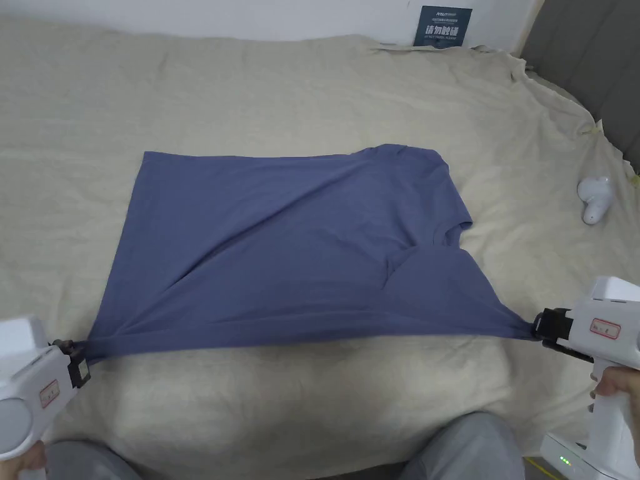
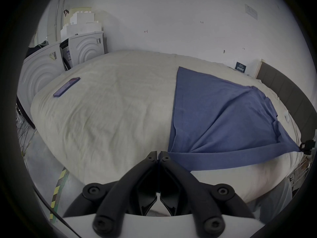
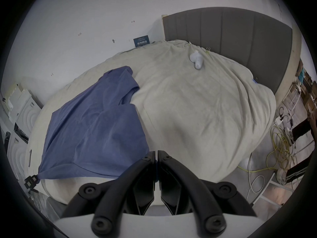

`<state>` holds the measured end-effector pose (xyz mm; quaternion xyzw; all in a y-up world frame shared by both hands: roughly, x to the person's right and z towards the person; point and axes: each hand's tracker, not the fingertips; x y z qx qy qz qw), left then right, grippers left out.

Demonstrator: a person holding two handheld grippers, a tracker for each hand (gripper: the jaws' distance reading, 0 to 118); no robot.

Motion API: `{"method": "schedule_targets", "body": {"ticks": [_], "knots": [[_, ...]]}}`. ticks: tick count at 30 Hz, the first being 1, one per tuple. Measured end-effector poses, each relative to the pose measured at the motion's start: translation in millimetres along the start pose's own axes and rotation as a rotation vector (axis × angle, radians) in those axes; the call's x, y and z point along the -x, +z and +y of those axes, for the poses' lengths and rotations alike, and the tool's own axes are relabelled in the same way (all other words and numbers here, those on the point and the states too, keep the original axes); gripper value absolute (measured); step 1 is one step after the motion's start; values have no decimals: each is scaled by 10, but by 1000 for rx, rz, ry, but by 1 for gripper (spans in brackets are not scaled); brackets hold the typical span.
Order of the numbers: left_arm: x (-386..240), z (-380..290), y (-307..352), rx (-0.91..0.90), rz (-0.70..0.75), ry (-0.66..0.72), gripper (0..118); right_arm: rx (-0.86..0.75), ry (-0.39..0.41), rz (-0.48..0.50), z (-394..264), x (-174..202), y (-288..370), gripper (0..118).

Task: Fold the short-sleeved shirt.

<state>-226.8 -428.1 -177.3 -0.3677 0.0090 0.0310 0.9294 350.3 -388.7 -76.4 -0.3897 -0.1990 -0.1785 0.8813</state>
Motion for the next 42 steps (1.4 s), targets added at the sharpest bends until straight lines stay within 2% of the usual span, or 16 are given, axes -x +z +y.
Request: {"method": "schedule_targets", "body": {"ticks": [3,6,9,11,12,13,14,16,17,19,24,29,34,36,37,42], "knots": [[7,-80,-20,23,10,-32,0,19,-11,-1,-124,-48,-27,2],[12,-38,-48,29,12,-33,0,33,87,-31,-201,2,-66,2],[-6,33,-102,69,13,-48,3,55,121,-39,-240,65,-141,2],[-3,49,-78,90,14,-66,32,74,134,-39,-251,79,-178,3],[26,64,-57,95,39,-71,55,65,135,-45,-254,76,-162,6],[85,95,-27,99,37,-68,85,64,136,-57,-232,73,-140,18],[141,136,10,112,32,-56,99,72,137,-62,-205,60,-110,37],[260,234,121,102,34,-26,110,68,123,-64,-135,-5,-33,84],[306,310,172,73,47,-4,111,43,114,-82,-90,-27,19,90],[389,508,274,45,42,8,111,-32,100,-105,56,-62,179,90],[276,1021,516,-138,31,0,111,-204,45,-39,433,-25,570,90],[-89,1257,660,-293,-26,25,113,-430,94,60,598,293,975,90],[-414,1098,700,-433,-62,5,111,-608,128,145,447,575,1100,95],[-504,970,720,-460,-79,-31,105,-652,187,142,322,700,1108,99],[-543,917,731,-467,-77,-45,97,-666,206,131,254,754,1107,99],[-587,712,752,-474,-110,-47,60,-679,221,188,-44,930,1088,99]]}}
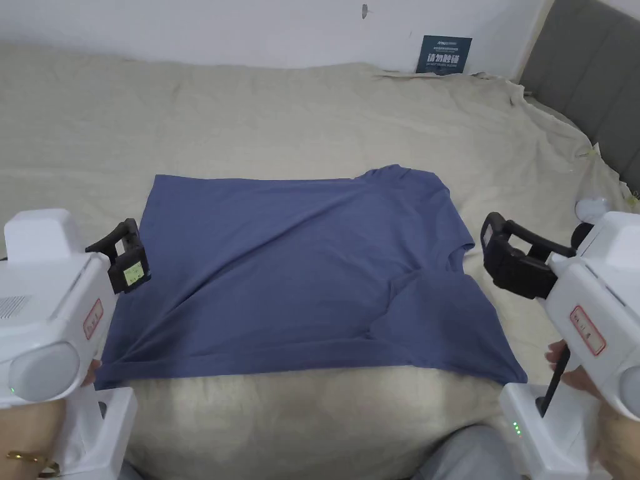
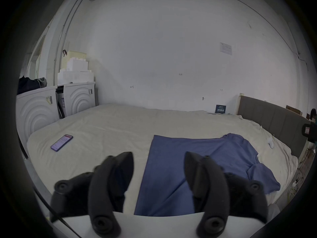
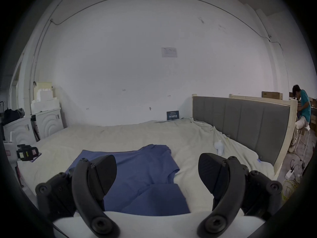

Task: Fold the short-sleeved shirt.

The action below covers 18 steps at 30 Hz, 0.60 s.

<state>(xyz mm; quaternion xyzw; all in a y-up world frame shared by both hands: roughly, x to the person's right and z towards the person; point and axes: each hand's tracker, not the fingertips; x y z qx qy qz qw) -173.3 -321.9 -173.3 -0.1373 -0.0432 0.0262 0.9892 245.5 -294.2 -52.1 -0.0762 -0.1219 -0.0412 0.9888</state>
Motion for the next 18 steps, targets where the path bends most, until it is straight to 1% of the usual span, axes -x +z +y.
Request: {"method": "schedule_targets", "body": {"ticks": [1,2,3,4,5,6,7,8,10,12,18], "knots": [[-3,-23,14,-4,-2,0,43,0,-8,4,-24,32,15,99],[-16,-41,28,-7,-3,-8,28,0,-10,12,-44,56,24,99],[-35,-55,34,-3,2,-22,16,0,-6,14,-59,89,34,98],[-43,-70,39,0,2,-32,7,-1,4,15,-29,194,82,88],[-45,-80,34,4,4,-39,5,-2,10,25,-31,234,98,72],[-42,-82,35,12,-8,-40,1,-2,11,29,-33,265,105,51],[-47,-90,38,20,-14,-39,0,-1,9,34,-35,290,103,28],[-59,-97,42,23,-17,-41,0,5,5,42,-20,305,89,16],[-83,-113,41,32,-19,-54,0,7,2,46,-19,348,88,1],[-102,-137,56,36,-26,-64,0,11,11,50,-6,373,83,0],[-128,-142,56,36,-41,-68,0,32,4,51,-9,396,69,0]]}}
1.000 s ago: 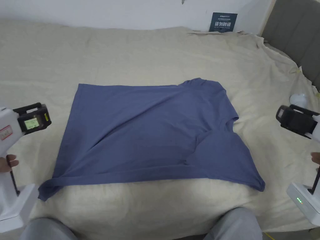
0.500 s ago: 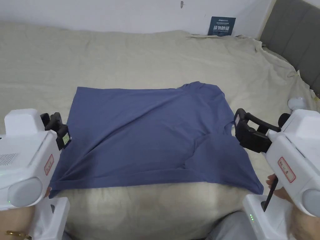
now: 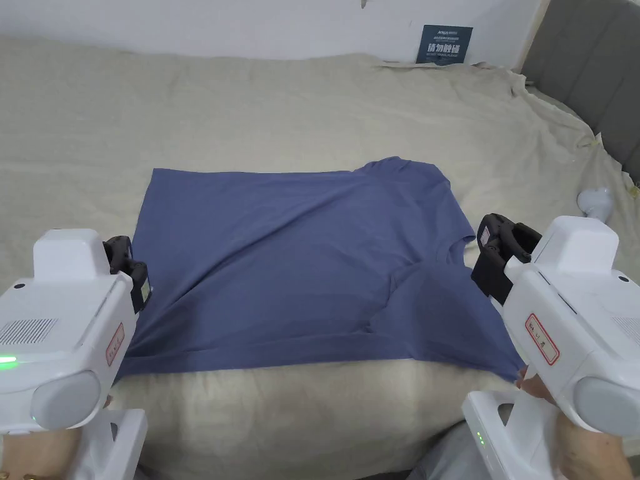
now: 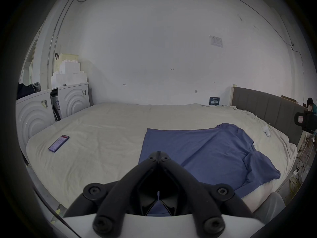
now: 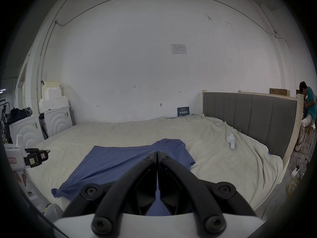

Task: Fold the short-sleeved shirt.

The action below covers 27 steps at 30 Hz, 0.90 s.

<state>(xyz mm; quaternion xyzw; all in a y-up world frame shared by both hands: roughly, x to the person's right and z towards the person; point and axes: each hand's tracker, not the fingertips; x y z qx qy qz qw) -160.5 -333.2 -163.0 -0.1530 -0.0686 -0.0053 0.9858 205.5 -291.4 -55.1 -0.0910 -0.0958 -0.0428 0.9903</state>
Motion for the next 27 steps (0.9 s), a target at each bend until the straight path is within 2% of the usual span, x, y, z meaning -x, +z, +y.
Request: {"method": "schedule_targets", "body": {"ticks": [6,11,12,15,16,18,20,22,27], "knots": [[-6,24,1,-9,0,3,0,35,10,-12,7,-85,-66,0],[-12,23,0,-5,-4,0,0,224,8,-38,90,-339,-337,1],[-15,20,-1,-4,-5,-3,0,258,17,-42,98,-395,-393,6],[-27,10,-8,0,-7,-2,0,392,37,-42,73,-588,-623,83],[-33,8,-14,3,-8,-2,0,461,39,-38,36,-656,-711,102],[-40,3,-24,9,-12,-4,0,513,30,-30,-85,-794,-813,104],[-47,-6,-30,10,-11,-4,0,589,59,-35,-230,-895,-895,104],[-49,-12,-40,14,-11,-4,0,649,81,-81,-395,-939,-915,104],[-49,-55,-71,30,-7,6,0,758,26,-102,-846,-1090,-886,104]]}}
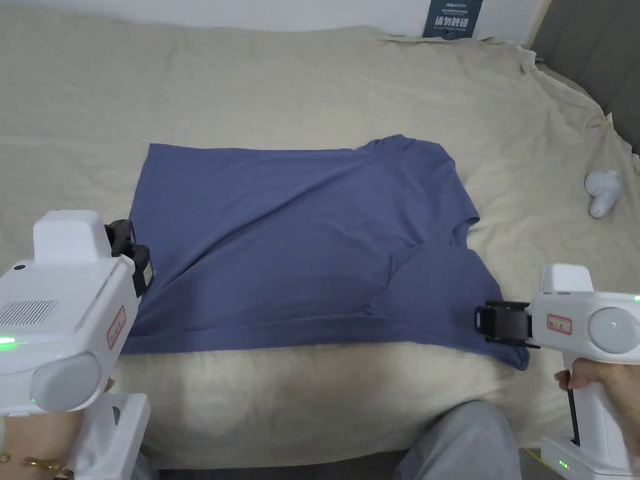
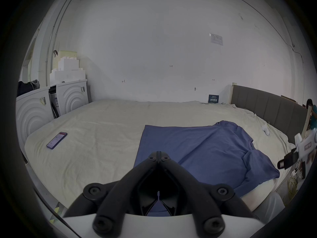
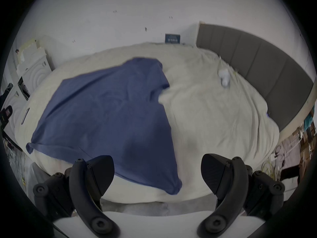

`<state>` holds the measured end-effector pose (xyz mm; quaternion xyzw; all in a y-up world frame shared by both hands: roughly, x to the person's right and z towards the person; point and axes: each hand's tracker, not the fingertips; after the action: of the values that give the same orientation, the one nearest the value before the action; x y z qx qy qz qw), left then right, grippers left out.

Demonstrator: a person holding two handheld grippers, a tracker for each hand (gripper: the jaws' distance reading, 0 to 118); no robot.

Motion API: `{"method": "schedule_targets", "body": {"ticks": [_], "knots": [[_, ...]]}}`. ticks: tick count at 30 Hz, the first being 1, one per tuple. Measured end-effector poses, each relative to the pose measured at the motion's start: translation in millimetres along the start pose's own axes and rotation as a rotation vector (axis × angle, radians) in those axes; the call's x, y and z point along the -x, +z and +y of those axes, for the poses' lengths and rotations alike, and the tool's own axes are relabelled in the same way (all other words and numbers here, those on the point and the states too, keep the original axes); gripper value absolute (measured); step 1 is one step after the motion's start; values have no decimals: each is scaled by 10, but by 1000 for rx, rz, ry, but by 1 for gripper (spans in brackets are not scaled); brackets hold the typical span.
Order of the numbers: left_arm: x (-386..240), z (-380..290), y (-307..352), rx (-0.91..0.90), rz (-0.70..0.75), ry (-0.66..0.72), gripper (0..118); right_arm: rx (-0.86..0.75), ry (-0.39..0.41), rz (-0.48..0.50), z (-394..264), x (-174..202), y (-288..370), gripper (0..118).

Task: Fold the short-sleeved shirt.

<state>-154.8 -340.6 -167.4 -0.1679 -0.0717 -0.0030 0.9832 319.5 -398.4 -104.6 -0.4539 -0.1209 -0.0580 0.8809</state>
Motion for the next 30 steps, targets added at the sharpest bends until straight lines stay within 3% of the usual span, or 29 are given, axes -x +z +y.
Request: {"method": "schedule_targets", "body": {"ticks": [8,9,12,15,18,20,21,22,23,24,30], "knots": [[-16,-79,-38,39,4,-2,0,62,-9,-21,-259,2,-263,102],[-17,-84,-39,42,5,-1,0,63,-10,-17,-269,5,-276,97],[-15,-104,-48,57,12,-2,0,62,-11,-2,-277,26,-293,49],[-7,-125,-55,73,22,-5,0,49,-5,27,-263,31,-286,10],[23,-130,-81,101,33,-5,0,47,25,38,-216,44,-247,9],[80,-112,-108,130,23,10,20,41,35,38,-210,52,-174,9],[116,-104,-114,135,24,15,41,34,34,42,-203,32,-143,9],[163,-81,-129,160,31,24,77,27,27,50,-190,9,-109,9],[207,-62,-148,185,42,32,97,22,22,60,-181,8,-62,9],[249,-52,-156,197,51,35,109,15,22,61,-168,6,-30,9],[598,-30,-244,327,72,36,113,-1,54,53,-114,63,41,9]]}}
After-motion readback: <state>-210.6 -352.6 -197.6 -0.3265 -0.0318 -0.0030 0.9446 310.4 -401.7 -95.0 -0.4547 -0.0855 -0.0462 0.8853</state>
